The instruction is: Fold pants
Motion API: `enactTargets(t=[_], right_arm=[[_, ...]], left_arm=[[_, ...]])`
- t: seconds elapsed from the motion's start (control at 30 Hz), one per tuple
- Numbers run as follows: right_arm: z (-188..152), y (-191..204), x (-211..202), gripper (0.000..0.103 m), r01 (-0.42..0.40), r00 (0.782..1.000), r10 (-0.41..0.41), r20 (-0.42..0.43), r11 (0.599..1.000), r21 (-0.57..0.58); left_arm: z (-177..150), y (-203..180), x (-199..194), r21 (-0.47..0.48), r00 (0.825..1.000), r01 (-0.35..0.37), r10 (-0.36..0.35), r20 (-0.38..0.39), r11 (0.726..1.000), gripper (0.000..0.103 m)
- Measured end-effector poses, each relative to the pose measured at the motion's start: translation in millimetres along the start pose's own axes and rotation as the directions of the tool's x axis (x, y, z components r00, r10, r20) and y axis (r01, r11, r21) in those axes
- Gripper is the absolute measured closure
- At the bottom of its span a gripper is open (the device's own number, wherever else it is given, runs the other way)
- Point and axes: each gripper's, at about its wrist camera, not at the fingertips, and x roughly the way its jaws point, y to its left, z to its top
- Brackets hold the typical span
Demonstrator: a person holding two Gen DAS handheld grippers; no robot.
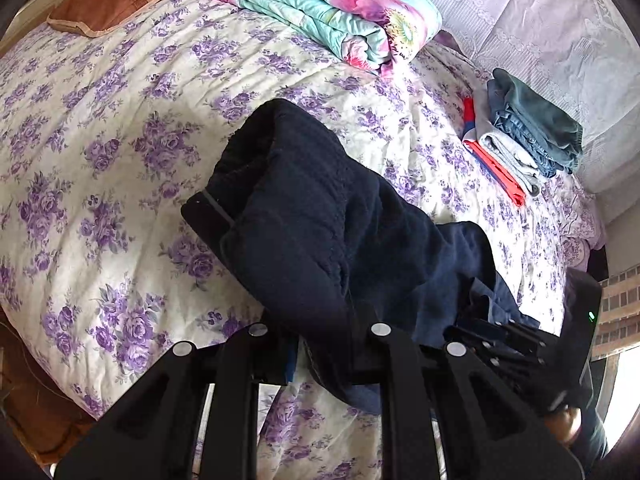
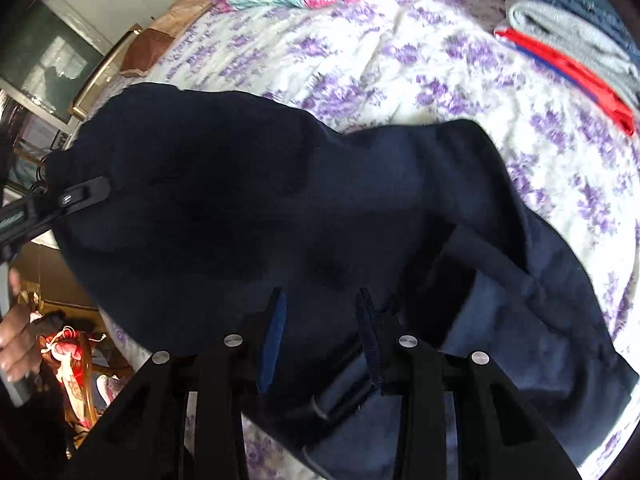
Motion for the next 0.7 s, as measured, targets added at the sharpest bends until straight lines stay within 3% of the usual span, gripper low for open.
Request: enactTargets(t=[0.23, 0.4, 0.47, 0.53, 0.7], right_arm=[[9.8, 0.6, 22.7, 0.065, 0.016, 1.000, -0.016, -0.025, 1.000, -0.010], [12.3, 14.9, 34.4, 0.062, 0.073, 0.996, -0.077, -0.038, 0.993, -0.093], [12.0, 11.1, 16.7, 0.066, 0.020, 0.999, -0.022, -0.030, 0.997, -0.072], [7.9, -2.1, -15.6, 0.065, -0.015, 0.999, 0.016, 0.034, 0.999, -0.030], [-36.2, -67.3, -92.9, 0.064, -0.011, 0.991, -0.008, 0.132, 0.989, 0.146]], left_arm=[[0.4, -2.3, -0.6, 0.011, 1.000, -0.007, 0.007, 0.002, 1.000, 0.088], [2.0, -10.2, 0.7, 0.030, 0.999, -0.034, 0.033, 0.005, 0.999, 0.088], [3.6, -14.0, -0.2, 0.037, 0.999, -0.039, 0.038, 0.007, 0.999, 0.088], [4.1, -20.6, -4.5, 0.054, 0.999, -0.038, 0.037, 0.016, 0.998, 0.088], [-4.6, -55.3, -26.2, 0.184, 0.997, -0.050, 0.037, 0.073, 0.982, 0.088]])
